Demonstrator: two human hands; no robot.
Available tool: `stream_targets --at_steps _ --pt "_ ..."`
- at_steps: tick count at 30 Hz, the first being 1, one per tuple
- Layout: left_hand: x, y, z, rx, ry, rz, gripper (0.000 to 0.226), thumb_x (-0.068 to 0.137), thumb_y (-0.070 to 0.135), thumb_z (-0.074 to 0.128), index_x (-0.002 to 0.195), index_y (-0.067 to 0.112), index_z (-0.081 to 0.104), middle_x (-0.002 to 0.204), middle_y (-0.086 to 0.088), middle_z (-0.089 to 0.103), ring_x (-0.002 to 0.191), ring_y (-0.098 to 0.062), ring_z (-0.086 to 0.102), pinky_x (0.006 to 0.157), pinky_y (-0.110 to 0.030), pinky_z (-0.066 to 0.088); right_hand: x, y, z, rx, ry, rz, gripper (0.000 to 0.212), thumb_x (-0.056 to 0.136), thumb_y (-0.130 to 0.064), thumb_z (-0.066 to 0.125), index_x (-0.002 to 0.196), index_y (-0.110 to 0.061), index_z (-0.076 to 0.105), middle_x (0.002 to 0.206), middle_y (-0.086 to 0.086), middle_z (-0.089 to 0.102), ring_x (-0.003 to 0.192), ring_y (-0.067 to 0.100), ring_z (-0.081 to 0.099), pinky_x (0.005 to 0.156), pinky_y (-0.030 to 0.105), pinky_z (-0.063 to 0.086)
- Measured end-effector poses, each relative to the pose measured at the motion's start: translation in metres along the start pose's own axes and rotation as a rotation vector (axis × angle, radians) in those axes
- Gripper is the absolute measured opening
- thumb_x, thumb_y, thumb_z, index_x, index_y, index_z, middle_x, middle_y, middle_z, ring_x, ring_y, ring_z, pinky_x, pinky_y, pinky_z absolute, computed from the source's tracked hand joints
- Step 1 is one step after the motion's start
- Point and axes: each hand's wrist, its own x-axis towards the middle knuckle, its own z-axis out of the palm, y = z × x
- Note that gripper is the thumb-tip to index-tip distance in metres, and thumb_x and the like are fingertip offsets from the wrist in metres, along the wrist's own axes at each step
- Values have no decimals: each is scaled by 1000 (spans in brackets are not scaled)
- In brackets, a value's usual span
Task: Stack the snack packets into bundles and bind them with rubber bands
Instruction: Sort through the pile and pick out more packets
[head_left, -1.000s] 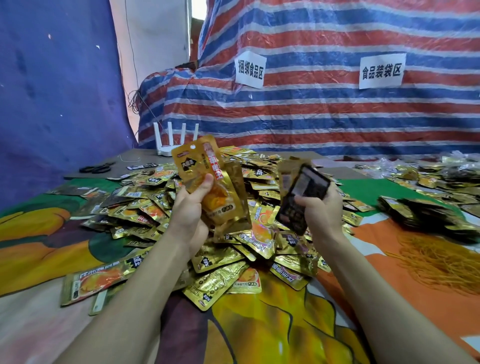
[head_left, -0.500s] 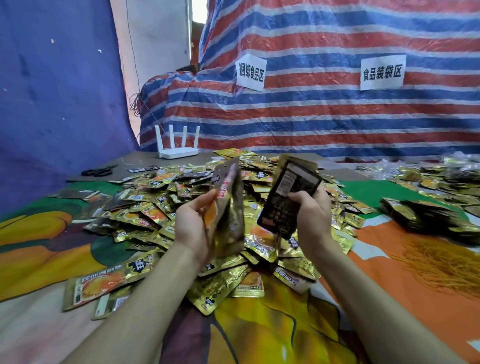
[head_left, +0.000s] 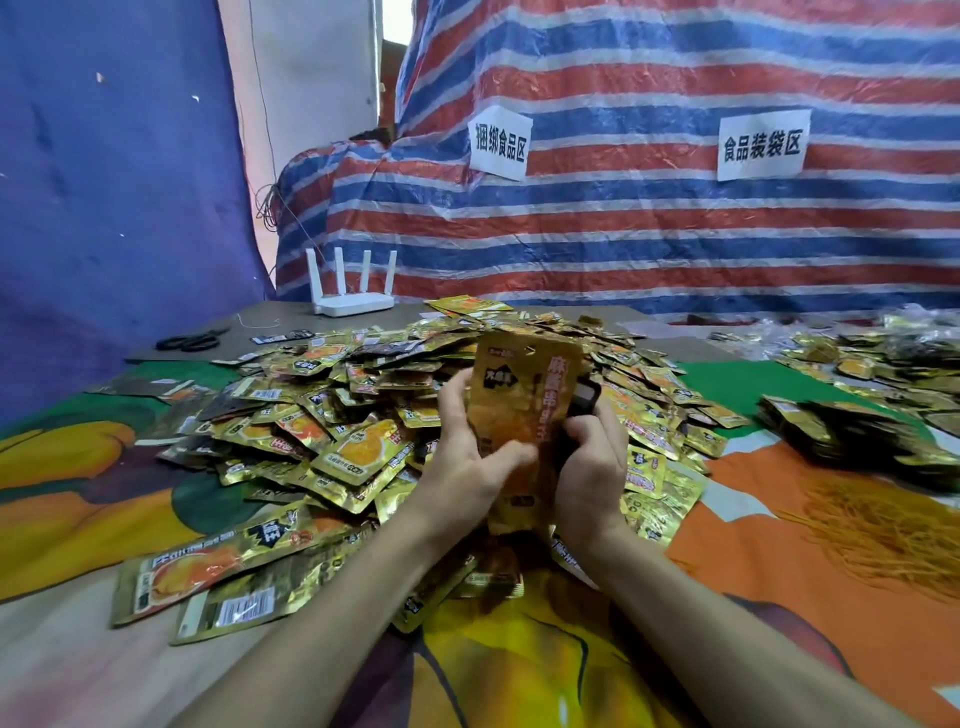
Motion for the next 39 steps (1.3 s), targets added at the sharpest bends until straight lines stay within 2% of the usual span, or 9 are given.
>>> stream_targets --at_steps 5,9,14,17,21,25,28,34,39 --pt "-1 6 -5 103 -25 16 55 61 1 67 113 20 61 106 0 75 97 -9 72 79 -25 58 -5 5 6 103 -103 95 51 85 -60 40 79 -24 76 84 13 71 80 29 65 72 44 55" --pt "-1 12 -8 -80 -34 -43 70 56 -8 68 122 12 55 108 -19 71 98 -35 70 78 -49 60 -6 2 5 92 -108 103 60 87 -67 37 86 -22 76 92 18 73 86 38 68 79 63 54" --pt "-7 11 -1 -168 -72 -203 55 61 8 73 114 12 60 94 -10 76 87 -28 72 73 -39 60 -10 0 5 -34 -71 47 62 86 -65 41 89 -6 61 94 39 58 88 56 57 79 70 48" --pt "-6 11 -1 -169 -77 -170 69 60 2 77 125 8 54 111 -19 73 100 -35 72 81 -42 60 -6 -7 3 -52 -43 41 75 83 -66 47 101 5 62 98 35 63 91 54 62 79 69 52" --pt "-9 9 -1 -199 -129 -219 61 64 7 80 121 6 59 104 -17 75 91 -31 74 72 -37 60 0 -13 -2 -76 -110 -49 51 82 -57 53 85 -7 64 87 30 62 85 52 61 76 65 52" --pt "-10 9 0 18 -136 -170 56 58 10 83 111 11 64 96 -10 77 87 -26 75 71 -33 60 5 -18 -8 -59 -246 -26 18 72 -35 59 76 -21 68 75 11 61 72 29 61 63 37 52" --pt "-12 8 3 73 -139 -91 61 59 4 86 111 19 57 92 -1 77 84 -17 75 70 -29 60 12 -25 -16 -30 -297 -10 27 65 -13 48 83 -13 68 77 7 63 69 18 60 57 27 50" --pt "-16 7 15 -125 -124 -170 57 64 10 79 116 12 56 91 -9 75 81 -24 73 70 -37 62 15 -25 -14 -25 -296 -48 23 84 -24 50 75 -17 71 79 7 63 73 19 60 60 29 50" --pt "-14 7 11 -86 -143 -107 56 61 -10 84 109 6 61 83 -4 76 76 -18 74 65 -29 59 13 -25 -13 37 -299 28 26 78 -19 45 70 -14 69 78 14 60 74 29 54 67 38 45"
